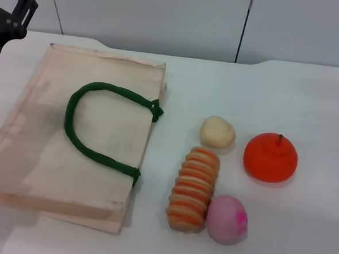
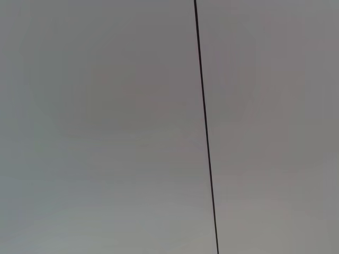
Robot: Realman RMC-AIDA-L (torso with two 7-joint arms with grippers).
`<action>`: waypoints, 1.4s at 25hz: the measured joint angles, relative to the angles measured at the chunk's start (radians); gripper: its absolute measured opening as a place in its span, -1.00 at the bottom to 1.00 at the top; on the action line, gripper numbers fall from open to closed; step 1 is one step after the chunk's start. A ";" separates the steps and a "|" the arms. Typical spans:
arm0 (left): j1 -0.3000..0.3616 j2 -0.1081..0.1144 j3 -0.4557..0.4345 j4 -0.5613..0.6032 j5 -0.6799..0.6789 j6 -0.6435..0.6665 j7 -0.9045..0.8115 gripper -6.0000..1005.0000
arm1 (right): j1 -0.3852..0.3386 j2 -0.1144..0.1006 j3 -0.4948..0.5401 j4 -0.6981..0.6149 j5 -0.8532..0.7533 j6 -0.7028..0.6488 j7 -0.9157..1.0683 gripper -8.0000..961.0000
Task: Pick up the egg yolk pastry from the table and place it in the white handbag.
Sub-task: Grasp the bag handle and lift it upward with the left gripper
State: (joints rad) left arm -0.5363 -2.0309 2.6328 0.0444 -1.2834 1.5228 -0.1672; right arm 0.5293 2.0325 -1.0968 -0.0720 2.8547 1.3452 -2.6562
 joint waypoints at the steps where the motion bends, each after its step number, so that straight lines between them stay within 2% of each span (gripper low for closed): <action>1: 0.000 0.000 0.000 0.000 -0.001 0.000 0.000 0.51 | 0.000 0.000 0.000 0.000 0.000 0.000 0.000 0.82; 13: 0.002 0.000 -0.002 -0.001 -0.003 0.000 -0.002 0.51 | 0.000 0.000 0.000 0.000 -0.002 0.000 0.001 0.82; 18: 0.003 0.004 0.007 -0.008 0.001 -0.023 -0.127 0.51 | -0.001 -0.008 0.000 -0.001 -0.032 -0.014 0.025 0.82; 22: -0.002 0.014 0.033 -0.072 0.047 -0.036 -0.378 0.51 | 0.000 -0.033 0.000 -0.022 -0.126 -0.057 0.128 0.82; 24: -0.016 0.014 0.037 -0.149 0.099 -0.035 -0.545 0.51 | 0.000 -0.044 0.000 -0.045 -0.183 -0.064 0.177 0.82; 26: -0.034 0.014 0.036 -0.247 0.164 -0.023 -0.718 0.51 | 0.000 -0.051 0.000 -0.071 -0.233 -0.064 0.216 0.82; 28: -0.075 0.007 0.036 -0.438 0.289 0.031 -1.032 0.51 | -0.001 -0.057 0.004 -0.107 -0.306 -0.064 0.259 0.82; 29: -0.075 0.007 0.036 -0.438 0.289 0.031 -1.032 0.51 | -0.001 -0.057 0.006 -0.114 -0.317 -0.064 0.265 0.82; 32: -0.102 0.005 0.051 -0.555 0.382 0.089 -1.236 0.51 | -0.001 -0.058 0.008 -0.122 -0.327 -0.064 0.270 0.82; 35: -0.117 0.010 0.131 -0.625 0.441 0.113 -1.430 0.51 | -0.002 -0.058 0.009 -0.124 -0.329 -0.063 0.271 0.82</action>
State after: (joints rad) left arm -0.6532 -2.0212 2.7635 -0.5808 -0.8419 1.6354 -1.5977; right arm 0.5270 1.9747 -1.0876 -0.1962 2.5258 1.2818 -2.3853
